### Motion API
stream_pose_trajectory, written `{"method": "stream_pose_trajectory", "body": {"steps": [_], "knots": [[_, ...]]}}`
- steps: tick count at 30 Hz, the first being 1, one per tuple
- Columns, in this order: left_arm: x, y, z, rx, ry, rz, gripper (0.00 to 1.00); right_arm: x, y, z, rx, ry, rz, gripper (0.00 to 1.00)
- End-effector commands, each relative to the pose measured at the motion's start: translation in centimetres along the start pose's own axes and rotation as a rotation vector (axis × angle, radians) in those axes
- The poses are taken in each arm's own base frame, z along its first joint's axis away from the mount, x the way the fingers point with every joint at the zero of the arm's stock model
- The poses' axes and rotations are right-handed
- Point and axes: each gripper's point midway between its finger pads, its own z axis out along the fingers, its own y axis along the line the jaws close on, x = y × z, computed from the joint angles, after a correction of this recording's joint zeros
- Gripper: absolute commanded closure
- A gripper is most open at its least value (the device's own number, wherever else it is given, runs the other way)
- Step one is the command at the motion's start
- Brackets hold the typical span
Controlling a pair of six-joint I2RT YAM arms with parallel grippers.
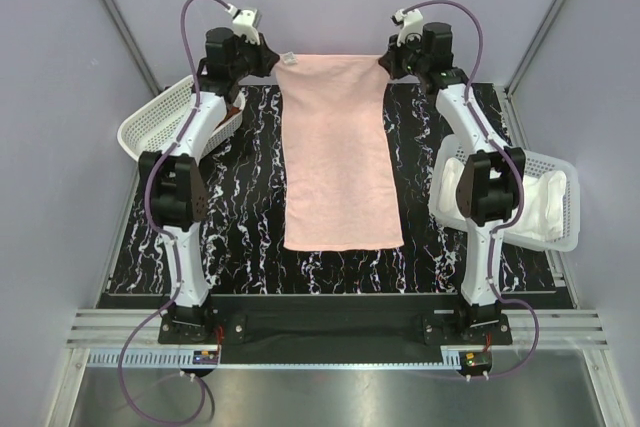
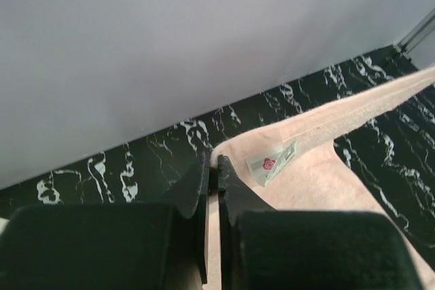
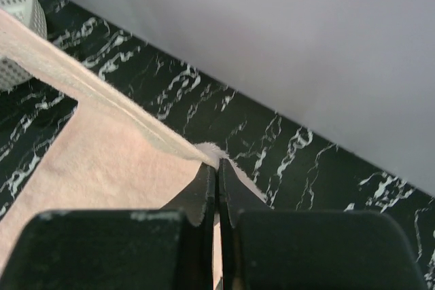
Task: Fold and stack the towels
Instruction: Fold the towel
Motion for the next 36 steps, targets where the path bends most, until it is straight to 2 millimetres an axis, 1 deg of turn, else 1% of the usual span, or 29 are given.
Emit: {"method": "stream_pose_trajectory", "body": {"steps": [1,2,3,4,6,7,8,10,11,12,13,14,15,16,17,18,19,20,21,22,23,24,25,29,30,32,33,35,36], "knots": [[-2.4,-1.7,-2.9,0.055,-0.046,0.106,1.00,0.2,0.4,-1.4,-0.017,0.003,-0.045,1.00],[-2.1,-1.6,-3.4,0.044,-0.035,0.112,1.00,0.0,0.2,-2.0,0.008,0.008,-0.049,1.00],[-1.6,-1.5,-3.9,0.026,-0.013,0.111,1.00,1.1,0.2,-2.3,0.017,0.038,-0.047,1.00],[-1.3,-1.7,-4.7,0.028,0.000,0.110,1.00,0.8,0.1,-3.2,0.029,0.053,-0.067,1.00],[-0.4,-2.8,-5.5,0.071,0.042,0.093,1.00,1.4,0.2,-4.1,0.039,0.094,-0.077,1.00],[-0.4,-3.4,-6.2,0.091,0.052,0.092,1.00,2.3,0.6,-4.9,0.029,0.145,-0.067,1.00],[1.2,-3.8,-6.7,0.101,0.108,0.069,1.00,1.9,1.1,-5.9,0.019,0.153,-0.053,1.00],[1.9,-4.4,-8.1,0.106,0.144,0.051,1.00,4.9,2.3,-7.5,-0.002,0.266,0.002,1.00],[4.5,-4.4,-8.8,0.102,0.202,0.021,1.00,4.7,2.7,-8.7,0.020,0.279,0.012,1.00],[5.2,-4.7,-9.4,0.109,0.215,0.001,1.00,6.9,3.2,-9.5,0.015,0.338,0.039,1.00],[5.2,-5.4,-10.5,0.123,0.209,-0.003,1.00,6.8,3.8,-11.0,0.020,0.353,0.049,1.00],[7.2,-5.6,-11.1,0.124,0.242,-0.023,1.00,7.4,3.8,-11.7,0.041,0.372,0.052,1.00],[7.9,-5.7,-11.6,0.117,0.253,-0.032,1.00,9.2,4.5,-12.4,0.041,0.414,0.065,1.00],[7.8,-6.0,-12.3,0.115,0.253,-0.032,1.00,8.9,4.9,-13.3,0.052,0.414,0.077,1.00],[8.7,-6.1,-12.8,0.116,0.280,-0.053,1.00,9.3,5.0,-13.8,0.065,0.427,0.094,1.00],[9.5,-6.9,-13.3,0.148,0.306,-0.083,1.00,10.3,5.8,-14.3,0.062,0.455,0.133,1.00],[10.1,-7.3,-13.7,0.166,0.329,-0.105,1.00,10.2,6.3,-14.8,0.061,0.455,0.145,1.00],[11.0,-8.1,-14.2,0.187,0.362,-0.132,1.00,10.7,6.5,-15.2,0.074,0.474,0.155,1.00],[12.4,-8.6,-14.8,0.204,0.395,-0.157,1.00,11.9,7.1,-15.6,0.075,0.508,0.161,1.00],[12.6,-9.1,-15.5,0.210,0.396,-0.153,1.00,12.1,8.3,-16.0,0.066,0.523,0.162,1.00],[13.3,-9.3,-15.9,0.197,0.410,-0.146,1.00,12.7,8.7,-16.3,0.073,0.538,0.156,1.00],[13.7,-9.5,-16.4,0.197,0.419,-0.141,1.00,14.0,9.3,-16.7,0.075,0.574,0.157,1.00],[14.4,-9.8,-17.1,0.199,0.437,-0.148,1.00,14.5,10.3,-17.3,0.071,0.598,0.152,1.00],[16.2,-10.7,-19.3,0.198,0.492,-0.155,1.00,17.1,11.2,-19.2,0.121,0.699,0.144,1.00],[15.9,-11.0,-19.9,0.193,0.482,-0.139,1.00,17.9,11.7,-19.7,0.119,0.727,0.150,1.00],[16.8,-11.4,-20.8,0.190,0.506,-0.147,1.00,18.5,12.1,-20.8,0.132,0.763,0.172,1.00],[16.7,-11.8,-21.3,0.194,0.502,-0.150,1.00,19.0,12.4,-21.3,0.132,0.780,0.180,1.00],[17.6,-12.2,-22.1,0.184,0.531,-0.150,1.00,18.9,12.9,-22.1,0.137,0.777,0.200,1.00],[17.7,-12.5,-22.5,0.182,0.534,-0.144,1.00,19.4,13.2,-22.4,0.133,0.786,0.210,1.00]]}}
